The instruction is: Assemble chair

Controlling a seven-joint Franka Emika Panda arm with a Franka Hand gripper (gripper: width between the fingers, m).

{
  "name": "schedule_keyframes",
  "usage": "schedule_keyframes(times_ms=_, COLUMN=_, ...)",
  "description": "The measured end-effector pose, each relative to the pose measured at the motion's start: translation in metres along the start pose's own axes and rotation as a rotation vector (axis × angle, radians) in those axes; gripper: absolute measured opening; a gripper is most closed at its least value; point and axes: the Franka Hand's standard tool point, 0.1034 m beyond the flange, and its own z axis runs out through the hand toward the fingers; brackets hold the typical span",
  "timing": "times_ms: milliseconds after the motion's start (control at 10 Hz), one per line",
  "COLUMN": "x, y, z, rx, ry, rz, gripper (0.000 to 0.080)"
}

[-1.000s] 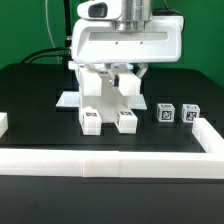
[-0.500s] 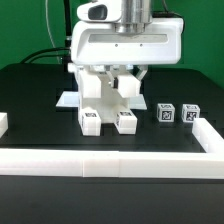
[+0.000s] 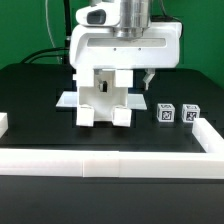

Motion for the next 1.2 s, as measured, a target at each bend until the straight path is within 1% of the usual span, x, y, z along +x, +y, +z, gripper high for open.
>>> schedule_keyframes(times_ms=300, x=0.000, y=0.000, z=0.001, rx=0.000, ry=-0.002, rz=0.001, gripper=0.0649)
schedule_keyframes(times_ms=500, x=0.002, y=0.002, z=0.009, rx=-0.004, ry=-0.011, rz=0.018, gripper=0.0649)
schedule_keyframes(times_ms=600, x=0.005, y=0.002, z=0.014, rx=-0.009, ry=-0.016, rz=0.024, gripper=0.0649)
schedule_keyframes(times_ms=700, x=0.010, y=0.003, z=0.016, rx=-0.014, ry=-0.005, rz=0.027, gripper=0.0649)
schedule_keyframes(times_ms=1000, x=0.017, y=0.003, z=0.015, rx=-0.018, ry=0.005, rz=0.036, gripper=0.0649)
schedule_keyframes(times_ms=1200, x=0.023, y=0.004, z=0.009, rx=-0.016, ry=0.011, rz=0.033, gripper=0.0649)
